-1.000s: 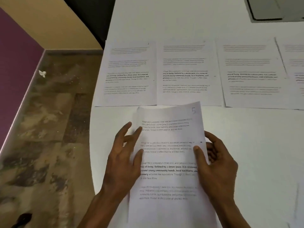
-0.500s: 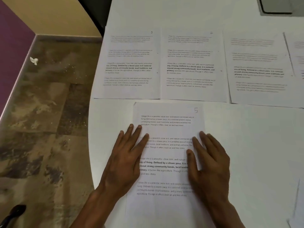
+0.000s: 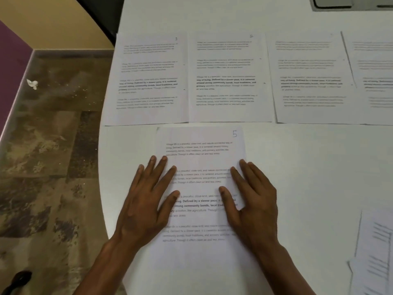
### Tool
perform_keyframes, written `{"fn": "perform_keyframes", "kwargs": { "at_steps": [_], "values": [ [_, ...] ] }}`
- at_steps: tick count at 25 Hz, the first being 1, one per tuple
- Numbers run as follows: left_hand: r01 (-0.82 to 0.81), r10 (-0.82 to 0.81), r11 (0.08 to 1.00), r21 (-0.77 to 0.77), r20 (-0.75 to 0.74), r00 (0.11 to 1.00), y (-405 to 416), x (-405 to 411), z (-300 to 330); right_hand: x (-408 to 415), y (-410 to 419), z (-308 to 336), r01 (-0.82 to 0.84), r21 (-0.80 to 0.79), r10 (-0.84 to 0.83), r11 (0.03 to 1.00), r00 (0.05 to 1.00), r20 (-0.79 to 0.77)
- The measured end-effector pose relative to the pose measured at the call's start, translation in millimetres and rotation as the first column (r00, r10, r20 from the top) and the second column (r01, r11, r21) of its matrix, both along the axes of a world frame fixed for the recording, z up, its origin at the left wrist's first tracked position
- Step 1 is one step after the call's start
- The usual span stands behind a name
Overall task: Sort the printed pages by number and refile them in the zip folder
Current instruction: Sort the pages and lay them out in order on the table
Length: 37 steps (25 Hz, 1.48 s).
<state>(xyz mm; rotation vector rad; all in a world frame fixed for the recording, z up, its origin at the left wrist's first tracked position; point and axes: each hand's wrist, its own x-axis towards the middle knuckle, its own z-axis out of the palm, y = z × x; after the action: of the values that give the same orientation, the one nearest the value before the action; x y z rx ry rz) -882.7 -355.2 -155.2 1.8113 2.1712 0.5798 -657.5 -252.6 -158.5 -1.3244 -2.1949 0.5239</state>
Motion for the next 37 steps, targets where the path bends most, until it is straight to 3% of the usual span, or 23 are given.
{"fn": "perform_keyframes", "kwargs": {
  "at_steps": [4, 10, 17, 23, 25, 29, 37],
  "values": [
    [-0.035, 0.032, 0.998, 0.044, 0.064, 0.997, 0.1, -0.7, 13.6, 14.1, -1.1, 19.1, -0.005, -0.102, -0.01, 0.995, 0.989, -0.149],
    [-0.139, 0.133, 0.985, 0.101, 0.065, 0.989, 10.9, 34.1, 54.2, 87.4, -13.5, 47.8, 0.18, -0.054, -0.185, 0.982, 0.972, -0.141],
    [0.165, -0.209, 0.969, 0.186, 0.25, 0.945, 28.8, 185.5, 57.3, 213.2, -41.1, 66.2, 0.498, 0.002, -0.498, 0.867, 0.867, -0.02],
    [0.368, -0.375, 0.926, 0.09, 0.358, 0.855, 51.8, 291.9, 40.1, 308.2, -58.5, 64.6, 0.668, 0.011, -0.665, 0.744, 0.738, 0.116],
    [0.427, -0.429, 0.9, 0.086, 0.346, 0.834, 62.2, 312.8, 34.4, 332.2, -65.3, 57.6, 0.669, -0.04, -0.648, 0.742, 0.731, 0.216],
    [0.49, -0.485, 0.87, 0.047, 0.256, 0.836, 92.5, 346.9, 23.4, 359.1, -77.9, 37.1, 0.549, -0.106, -0.49, 0.829, 0.805, 0.335],
    [0.356, -0.344, 0.923, -0.144, 0.102, 0.933, 138.6, 365.0, 20.4, 371.4, -79.6, 24.3, 0.492, -0.124, -0.458, 0.862, 0.86, 0.227]
  ]
}}
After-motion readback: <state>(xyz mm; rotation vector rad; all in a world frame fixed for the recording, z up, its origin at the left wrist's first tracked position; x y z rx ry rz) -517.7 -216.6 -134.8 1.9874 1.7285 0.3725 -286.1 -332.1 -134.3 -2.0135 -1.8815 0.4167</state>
